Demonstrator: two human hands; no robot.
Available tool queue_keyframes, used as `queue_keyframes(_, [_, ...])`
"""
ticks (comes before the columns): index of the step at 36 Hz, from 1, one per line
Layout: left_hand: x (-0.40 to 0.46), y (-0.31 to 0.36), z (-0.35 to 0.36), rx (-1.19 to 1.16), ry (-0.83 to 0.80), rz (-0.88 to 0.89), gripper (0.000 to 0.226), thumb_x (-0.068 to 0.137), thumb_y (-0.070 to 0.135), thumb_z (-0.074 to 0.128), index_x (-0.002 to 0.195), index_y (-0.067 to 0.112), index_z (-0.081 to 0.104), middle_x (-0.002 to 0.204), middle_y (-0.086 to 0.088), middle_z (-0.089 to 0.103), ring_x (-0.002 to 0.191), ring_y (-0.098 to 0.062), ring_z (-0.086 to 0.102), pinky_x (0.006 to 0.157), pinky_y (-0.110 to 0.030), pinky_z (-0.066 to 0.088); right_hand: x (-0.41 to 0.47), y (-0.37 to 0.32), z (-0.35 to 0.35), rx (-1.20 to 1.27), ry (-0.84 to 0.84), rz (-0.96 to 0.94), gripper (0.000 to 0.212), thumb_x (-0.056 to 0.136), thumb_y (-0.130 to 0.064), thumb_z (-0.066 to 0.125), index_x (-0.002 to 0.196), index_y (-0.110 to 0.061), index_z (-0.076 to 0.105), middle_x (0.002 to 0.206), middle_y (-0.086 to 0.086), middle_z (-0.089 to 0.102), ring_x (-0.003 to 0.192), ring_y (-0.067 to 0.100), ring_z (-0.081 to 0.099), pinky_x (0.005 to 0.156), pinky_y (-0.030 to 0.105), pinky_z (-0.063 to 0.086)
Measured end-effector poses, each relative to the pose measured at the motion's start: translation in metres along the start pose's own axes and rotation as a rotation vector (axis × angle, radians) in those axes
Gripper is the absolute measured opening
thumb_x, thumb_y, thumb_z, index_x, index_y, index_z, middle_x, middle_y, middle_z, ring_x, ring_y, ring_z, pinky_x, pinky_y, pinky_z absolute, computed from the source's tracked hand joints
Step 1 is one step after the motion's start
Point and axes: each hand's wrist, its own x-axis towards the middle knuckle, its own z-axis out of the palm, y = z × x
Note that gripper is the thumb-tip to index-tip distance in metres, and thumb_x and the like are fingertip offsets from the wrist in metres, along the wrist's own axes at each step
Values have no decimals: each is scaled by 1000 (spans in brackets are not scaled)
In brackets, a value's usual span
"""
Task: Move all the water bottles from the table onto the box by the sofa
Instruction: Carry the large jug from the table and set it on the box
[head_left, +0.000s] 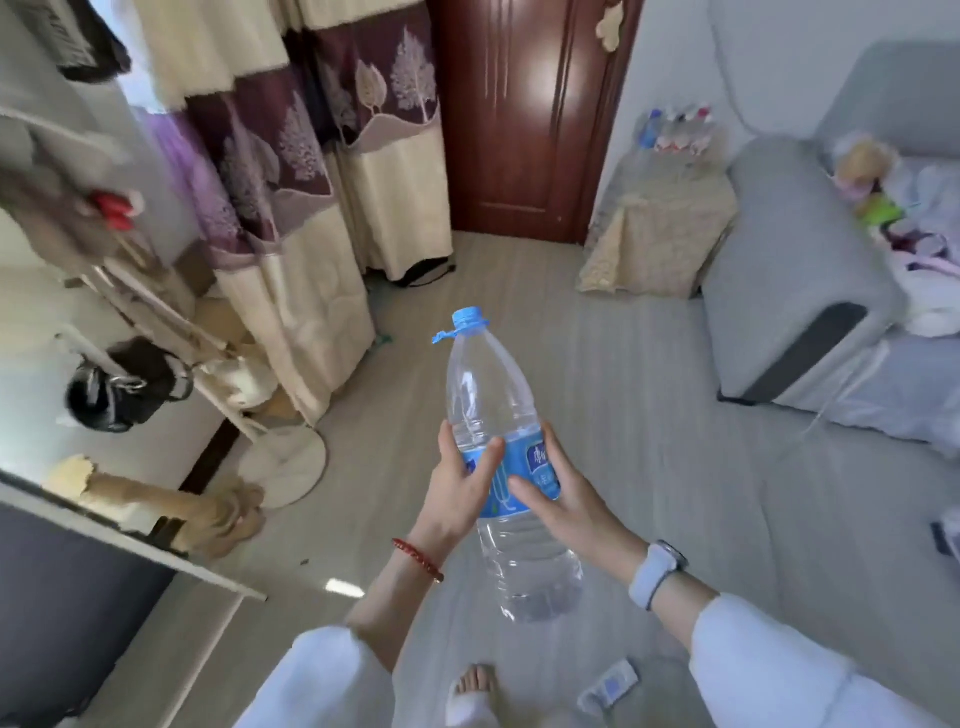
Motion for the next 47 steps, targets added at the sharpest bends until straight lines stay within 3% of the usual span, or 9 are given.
queue_keyframes(3, [64,27,28,2,-104,38,61,89,42,50,137,16,23,107,4,62,92,-9,60,83,-25,43,43,2,-40,21,102,24,84,74,-56,57,143,-41,10,124,-23,57,113,0,56,103,34,42])
queue_keyframes(9, [192,67,106,62,-303,76,49,89,42,51,127,19,31,93,20,58,76,15,58,64,0,40,128,22,-133,78,296,78,81,77,-52,57,142,-40,10,109,-49,51,106,-15,52,85,1,38])
queue_keyframes(17, [366,142,225,70,-388,84,55,88,44,51,133,22,30,112,5,62,98,-12,63,93,-37,47,270,42,-293,88,378,109,78,79,-48,57,142,-40,11,102,-54,47,103,-22,49,86,7,39])
queue_keyframes(20, [428,179,264,32,-405,102,48,89,36,53,128,15,35,110,3,62,94,-8,63,88,-32,49,321,37,-353,91,404,122,89,71,-60,55,143,-39,6,99,-55,47,99,-22,51,79,1,40])
queue_keyframes(25, [526,226,317,-26,-447,131,41,89,33,55,125,19,38,113,0,63,99,-14,63,92,-37,49,401,26,-435,113,444,125,60,73,-55,55,115,-74,17,102,-51,51,100,-17,55,79,3,42])
queue_keyframes(29, [609,249,355,18,-481,165,35,87,41,54,118,32,40,106,13,63,91,4,62,78,-14,47,470,30,-495,145,453,95,55,73,-54,56,97,-85,18,101,-51,51,97,-17,55,73,-3,39])
queue_keyframes(35, [750,284,419,-28,-494,202,45,89,33,54,129,22,37,104,21,59,91,10,60,73,-6,44,595,45,-586,181,457,71,58,76,-49,58,110,-77,21,107,-43,56,101,-12,57,76,1,42])
queue_keyframes(41, [891,334,482,-87,-571,196,41,90,20,55,128,13,39,113,-2,61,93,1,63,69,-7,46,712,37,-688,244,462,52,63,83,-23,62,112,-70,31,111,-35,59,104,-5,60,77,9,47])
queue_keyframes(47, [997,384,556,-38,-679,179,42,89,21,55,128,15,40,115,0,59,98,-5,61,82,-21,51,795,50,-785,322,573,95,71,83,-8,63,137,-35,24,121,-10,57,105,7,62,81,22,53])
